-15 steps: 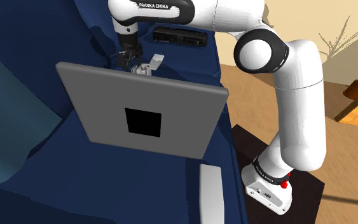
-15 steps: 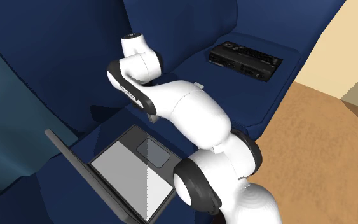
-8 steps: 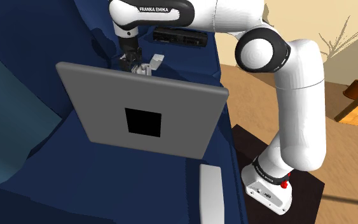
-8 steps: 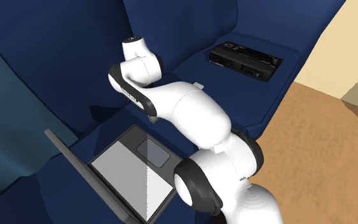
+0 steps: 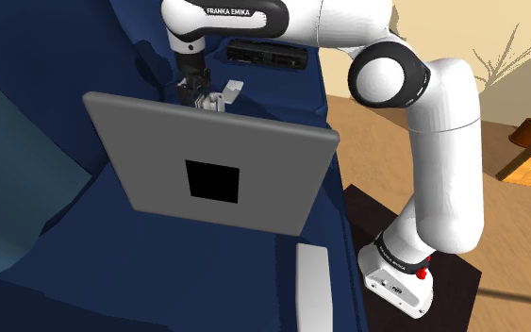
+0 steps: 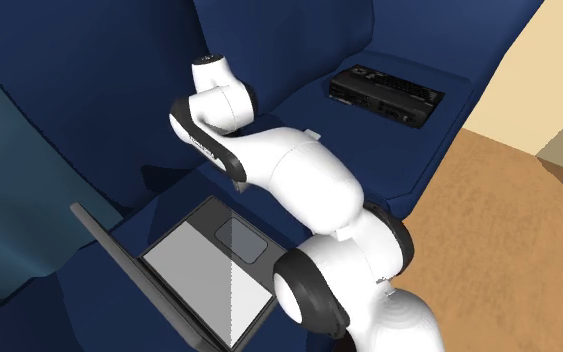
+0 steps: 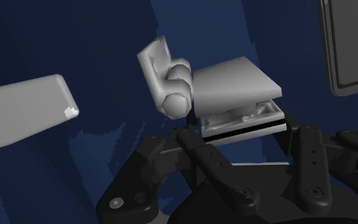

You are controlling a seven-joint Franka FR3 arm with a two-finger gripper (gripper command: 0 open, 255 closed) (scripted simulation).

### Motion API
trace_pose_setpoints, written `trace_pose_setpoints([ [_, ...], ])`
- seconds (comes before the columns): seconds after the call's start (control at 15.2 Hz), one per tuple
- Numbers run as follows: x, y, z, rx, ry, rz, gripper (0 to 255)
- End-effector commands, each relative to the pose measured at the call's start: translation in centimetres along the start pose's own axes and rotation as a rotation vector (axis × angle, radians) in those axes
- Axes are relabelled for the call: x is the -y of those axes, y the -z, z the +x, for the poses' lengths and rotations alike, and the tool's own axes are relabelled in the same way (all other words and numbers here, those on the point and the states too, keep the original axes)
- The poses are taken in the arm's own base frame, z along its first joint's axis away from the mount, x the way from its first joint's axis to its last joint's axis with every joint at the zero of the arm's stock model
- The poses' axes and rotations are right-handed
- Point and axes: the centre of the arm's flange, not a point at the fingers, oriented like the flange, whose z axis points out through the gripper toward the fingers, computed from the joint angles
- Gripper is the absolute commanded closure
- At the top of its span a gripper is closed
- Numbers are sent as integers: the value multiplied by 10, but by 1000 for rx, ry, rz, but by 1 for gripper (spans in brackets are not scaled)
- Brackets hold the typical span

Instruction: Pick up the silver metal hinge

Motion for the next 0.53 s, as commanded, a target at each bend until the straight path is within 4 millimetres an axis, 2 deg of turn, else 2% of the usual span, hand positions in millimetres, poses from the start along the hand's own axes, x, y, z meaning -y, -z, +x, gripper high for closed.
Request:
trace_pose_setpoints([
  [0.0,0,9,-1,0,0,0,255],
  [0.46,0,46,-4,0,0,0,255],
])
